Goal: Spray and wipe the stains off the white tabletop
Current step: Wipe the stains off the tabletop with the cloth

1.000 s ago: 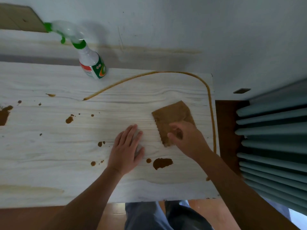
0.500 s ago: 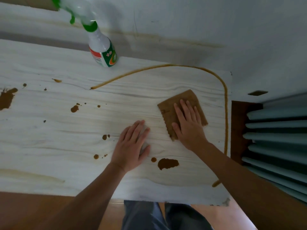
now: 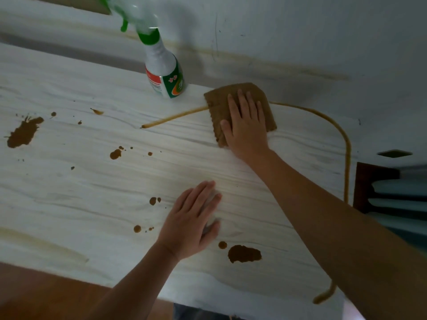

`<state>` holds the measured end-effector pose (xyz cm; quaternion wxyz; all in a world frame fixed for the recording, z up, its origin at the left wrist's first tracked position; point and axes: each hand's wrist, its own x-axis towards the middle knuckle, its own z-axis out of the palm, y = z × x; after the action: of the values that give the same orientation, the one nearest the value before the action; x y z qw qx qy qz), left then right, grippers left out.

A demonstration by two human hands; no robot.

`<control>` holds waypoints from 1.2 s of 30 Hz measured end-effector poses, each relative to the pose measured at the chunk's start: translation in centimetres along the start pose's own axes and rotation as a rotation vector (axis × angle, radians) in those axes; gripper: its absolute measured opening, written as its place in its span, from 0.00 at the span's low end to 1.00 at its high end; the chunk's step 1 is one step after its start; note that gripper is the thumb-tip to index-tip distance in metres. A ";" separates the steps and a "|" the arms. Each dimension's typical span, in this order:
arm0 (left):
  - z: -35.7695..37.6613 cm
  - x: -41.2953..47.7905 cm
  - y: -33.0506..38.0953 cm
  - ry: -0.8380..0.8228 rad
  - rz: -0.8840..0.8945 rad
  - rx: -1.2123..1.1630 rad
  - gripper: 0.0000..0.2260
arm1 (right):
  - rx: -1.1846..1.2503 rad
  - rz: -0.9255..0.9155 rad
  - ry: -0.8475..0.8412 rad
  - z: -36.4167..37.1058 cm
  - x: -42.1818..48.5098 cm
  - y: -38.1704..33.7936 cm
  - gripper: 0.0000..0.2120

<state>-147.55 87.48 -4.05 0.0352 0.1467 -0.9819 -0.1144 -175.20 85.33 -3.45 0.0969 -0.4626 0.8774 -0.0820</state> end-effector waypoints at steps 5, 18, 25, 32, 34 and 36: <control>-0.3 0.0 0.1 -0.016 -0.003 -0.006 0.26 | 0.022 0.077 0.026 0.1 -5.4 0.6 0.32; 0.1 -0.2 -0.1 0.001 0.007 -0.019 0.27 | 0.008 0.225 0.035 -0.5 -6.3 1.8 0.33; 0.0 -0.1 0.0 -0.001 0.005 -0.023 0.27 | -0.024 0.277 0.086 -1.1 -1.8 5.1 0.33; -0.2 0.1 0.0 -0.007 0.006 -0.028 0.26 | -0.030 0.387 0.070 -1.1 -10.1 6.7 0.33; -0.2 0.1 0.0 -0.011 0.007 -0.029 0.27 | -0.040 0.372 0.048 -0.9 -13.4 6.5 0.33; -0.2 0.1 0.0 -0.008 0.008 -0.030 0.26 | -0.045 0.292 0.014 -0.8 -16.1 6.3 0.32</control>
<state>-147.64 87.40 -3.86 0.0340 0.1416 -0.9808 -0.1297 -171.54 102.24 -2.64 0.0911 -0.3313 0.9377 -0.0506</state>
